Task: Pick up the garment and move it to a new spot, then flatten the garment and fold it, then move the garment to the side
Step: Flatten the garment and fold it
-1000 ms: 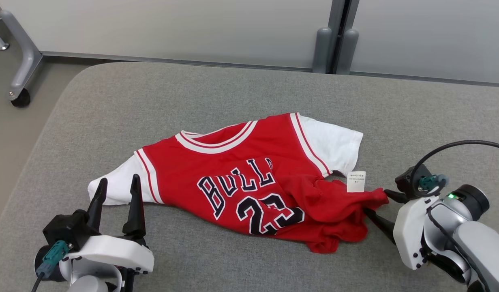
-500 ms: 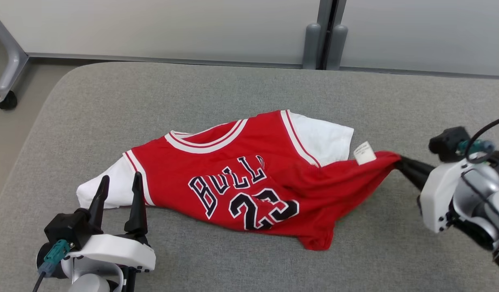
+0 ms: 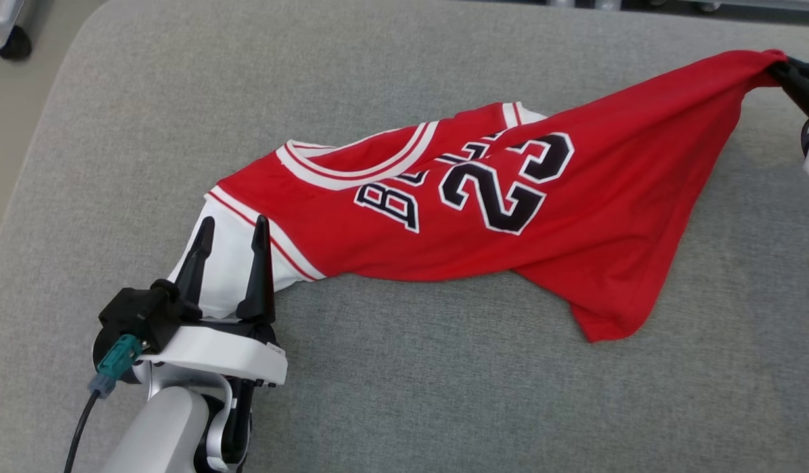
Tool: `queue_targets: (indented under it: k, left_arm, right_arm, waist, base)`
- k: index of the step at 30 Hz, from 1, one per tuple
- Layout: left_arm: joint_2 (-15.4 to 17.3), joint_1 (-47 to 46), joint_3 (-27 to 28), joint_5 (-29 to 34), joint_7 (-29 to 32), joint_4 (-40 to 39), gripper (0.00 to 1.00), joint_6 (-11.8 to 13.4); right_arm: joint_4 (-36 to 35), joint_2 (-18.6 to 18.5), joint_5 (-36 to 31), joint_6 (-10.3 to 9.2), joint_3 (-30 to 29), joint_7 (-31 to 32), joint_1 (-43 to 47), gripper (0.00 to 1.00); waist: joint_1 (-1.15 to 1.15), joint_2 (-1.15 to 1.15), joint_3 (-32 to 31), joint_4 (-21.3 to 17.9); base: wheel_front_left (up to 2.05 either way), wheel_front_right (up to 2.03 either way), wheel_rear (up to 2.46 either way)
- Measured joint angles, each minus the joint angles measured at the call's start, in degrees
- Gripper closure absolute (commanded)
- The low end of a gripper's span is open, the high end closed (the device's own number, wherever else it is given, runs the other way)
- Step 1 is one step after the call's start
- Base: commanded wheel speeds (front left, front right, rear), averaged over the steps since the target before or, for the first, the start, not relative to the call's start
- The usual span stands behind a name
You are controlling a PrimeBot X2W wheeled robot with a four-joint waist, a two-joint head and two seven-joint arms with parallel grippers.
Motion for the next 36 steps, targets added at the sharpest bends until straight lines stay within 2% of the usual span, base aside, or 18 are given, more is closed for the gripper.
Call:
queue_targets:
  k: [3,11,12,13,14,18,23,29,36]
  left_arm:
    - [-1.44,-1.07,0.08,0.76,0.00,0.80,0.00,-0.78]
    - [-3.74,-2.99,1.29,2.76,0.00,2.69,0.00,-3.05]
    - [-4.05,-2.99,1.38,2.97,0.00,2.93,0.00,-3.32]
    - [-4.27,-2.99,1.49,3.09,0.00,3.15,0.00,-3.55]
    - [-4.38,-3.00,1.71,3.41,0.00,3.31,0.00,-3.69]
    - [-4.86,-2.90,2.49,4.04,0.00,4.65,0.00,-4.05]
    - [-4.82,-1.26,3.69,4.45,0.00,5.90,0.00,-4.52]
    - [-3.36,2.11,4.99,4.63,0.01,6.53,0.00,-4.34]
    - [-1.46,6.00,5.56,4.42,1.05,5.13,0.00,-3.38]
  right_arm:
    - [4.92,0.37,-0.36,0.00,1.87,0.09,-3.83,1.00]
    - [17.04,2.46,-4.45,0.00,6.49,-11.56,-12.78,1.00]
    - [18.40,2.85,-4.60,0.00,6.93,-12.84,-13.58,0.95]
    - [19.90,3.24,-5.20,0.01,7.17,-15.01,-14.18,0.39]
    - [21.35,3.61,-5.78,0.01,7.03,-17.84,-14.76,0.00]
    - [26.87,6.41,-5.57,0.00,7.61,-23.81,-14.73,0.00]
    - [28.04,8.76,-2.71,0.00,9.20,-30.55,-10.09,0.00]
    - [22.82,10.89,1.72,0.00,11.29,-35.98,-0.71,0.00]
    - [15.11,11.51,4.04,0.00,11.79,-37.20,12.95,0.00]
  waist:
    - [0.00,0.00,2.11,1.75]
    - [0.00,0.00,5.38,5.33]
    - [0.00,0.00,5.62,5.57]
    - [0.00,0.00,5.82,5.76]
    - [0.00,0.00,5.95,5.87]
    - [0.00,0.00,4.80,5.62]
    - [0.00,0.00,0.86,4.30]
    - [0.00,0.00,-5.51,1.74]
    - [0.00,0.00,-12.76,-1.68]
  base:
    - [0.00,0.00,0.00]
    - [0.00,0.00,0.00]
    - [0.00,0.00,0.00]
    - [0.00,0.00,0.00]
    - [0.00,0.00,0.00]
    - [0.00,0.00,0.00]
    - [0.00,0.00,0.00]
    - [0.00,0.00,0.00]
    - [0.00,0.00,0.00]
